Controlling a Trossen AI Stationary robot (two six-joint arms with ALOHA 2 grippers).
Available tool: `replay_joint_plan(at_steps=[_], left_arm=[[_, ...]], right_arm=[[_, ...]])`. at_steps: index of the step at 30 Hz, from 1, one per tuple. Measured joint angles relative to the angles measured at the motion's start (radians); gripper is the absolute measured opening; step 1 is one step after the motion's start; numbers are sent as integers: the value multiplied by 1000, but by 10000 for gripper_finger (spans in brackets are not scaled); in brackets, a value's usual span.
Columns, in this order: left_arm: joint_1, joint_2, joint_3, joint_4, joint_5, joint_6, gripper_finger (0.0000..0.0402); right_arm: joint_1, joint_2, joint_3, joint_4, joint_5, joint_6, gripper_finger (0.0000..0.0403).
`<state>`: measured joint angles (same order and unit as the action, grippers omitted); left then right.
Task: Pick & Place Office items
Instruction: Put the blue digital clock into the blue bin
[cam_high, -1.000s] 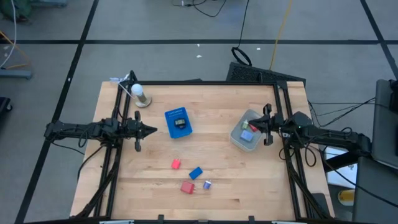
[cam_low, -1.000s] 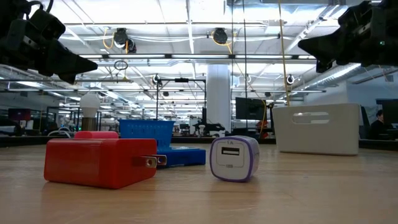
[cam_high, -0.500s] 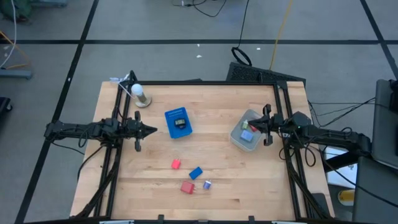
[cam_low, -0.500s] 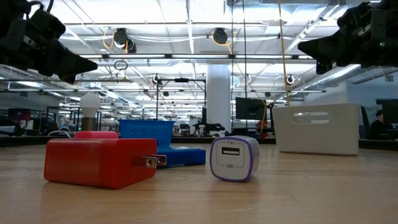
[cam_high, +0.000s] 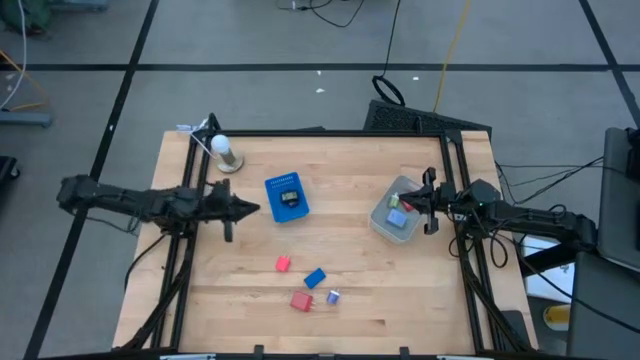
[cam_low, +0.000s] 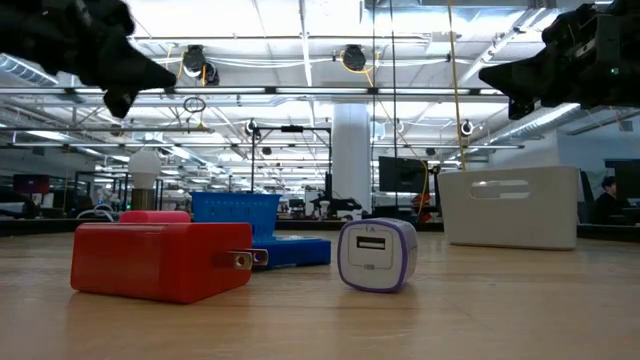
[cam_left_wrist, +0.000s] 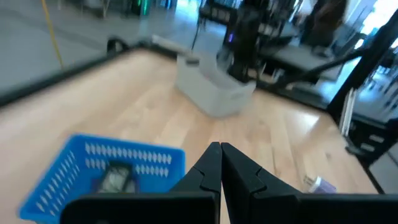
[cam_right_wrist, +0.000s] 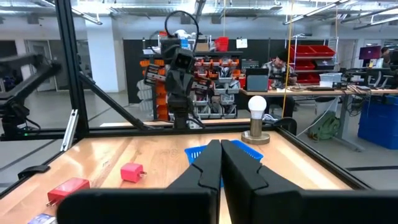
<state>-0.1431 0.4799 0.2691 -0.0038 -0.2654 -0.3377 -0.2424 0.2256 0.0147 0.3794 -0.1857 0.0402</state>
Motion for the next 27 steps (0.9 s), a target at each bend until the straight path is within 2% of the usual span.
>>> replay_joint_plan(at_steps=[9, 13, 16, 21, 27], left_arm=[[-88, 595, 303, -23, 6, -117, 3], [-108, 819, 450, -38, 95, -137, 11], [-126, 947, 561, -75, 137, -144, 17], [-159, 1118, 716, -212, 132, -137, 36], [-173, 1269, 855, -320, 147, -163, 99]], right_arm=[[0, 0, -1, -13, 0, 4, 4], [0, 0, -1, -23, -1, 5, 4], [0, 2, -1, -21, -1, 8, 4], [0, 2, -1, -20, -2, 8, 4], [0, 2, -1, -19, -2, 8, 4]])
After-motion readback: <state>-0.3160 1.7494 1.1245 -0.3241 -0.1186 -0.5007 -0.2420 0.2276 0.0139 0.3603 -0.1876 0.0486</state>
